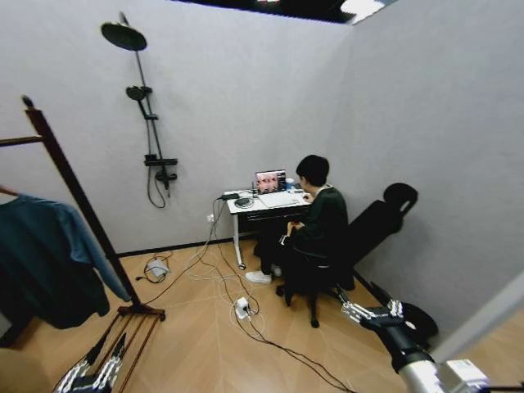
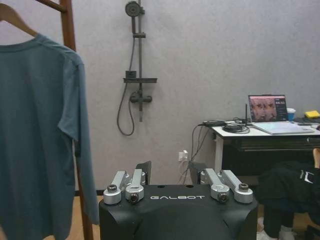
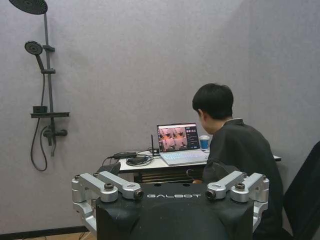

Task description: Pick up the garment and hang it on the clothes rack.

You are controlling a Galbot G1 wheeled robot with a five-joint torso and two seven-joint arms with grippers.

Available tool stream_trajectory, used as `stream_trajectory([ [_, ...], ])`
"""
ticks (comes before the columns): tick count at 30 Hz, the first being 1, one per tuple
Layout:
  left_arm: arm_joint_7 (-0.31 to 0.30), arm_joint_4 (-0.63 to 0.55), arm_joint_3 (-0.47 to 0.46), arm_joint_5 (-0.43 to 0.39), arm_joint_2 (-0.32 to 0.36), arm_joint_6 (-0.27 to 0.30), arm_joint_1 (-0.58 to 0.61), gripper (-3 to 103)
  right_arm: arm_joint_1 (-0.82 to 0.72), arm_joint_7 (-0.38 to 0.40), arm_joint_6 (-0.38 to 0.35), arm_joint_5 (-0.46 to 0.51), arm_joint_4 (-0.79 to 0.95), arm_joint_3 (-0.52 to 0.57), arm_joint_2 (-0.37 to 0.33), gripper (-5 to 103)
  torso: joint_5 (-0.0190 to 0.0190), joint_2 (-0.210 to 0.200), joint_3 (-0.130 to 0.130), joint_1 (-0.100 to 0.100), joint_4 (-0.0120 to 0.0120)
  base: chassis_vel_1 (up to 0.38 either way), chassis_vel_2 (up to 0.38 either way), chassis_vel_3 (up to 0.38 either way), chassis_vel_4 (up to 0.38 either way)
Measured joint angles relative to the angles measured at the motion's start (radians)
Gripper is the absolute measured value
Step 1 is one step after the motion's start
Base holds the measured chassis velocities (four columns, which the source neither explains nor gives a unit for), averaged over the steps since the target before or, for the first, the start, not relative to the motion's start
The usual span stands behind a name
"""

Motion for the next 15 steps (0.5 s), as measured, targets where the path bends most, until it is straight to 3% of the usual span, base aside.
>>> stream_trajectory([
  [8,0.000,0.000,0.000,0.000,0.000,0.000,0.000,46,0.000,0.000,0.000,0.000,0.000,0.000,0.000,100,-0.0001,0.000,0.000,0.000,0.0010,0.117,0.087,0.066,0.105],
  [15,0.000,0.000,0.000,0.000,0.000,0.000,0.000,46,0.000,0.000,0.000,0.000,0.000,0.000,0.000,100,0.0001,0.000,0.000,0.000,0.0001,0.009,0.006,0.035,0.020],
])
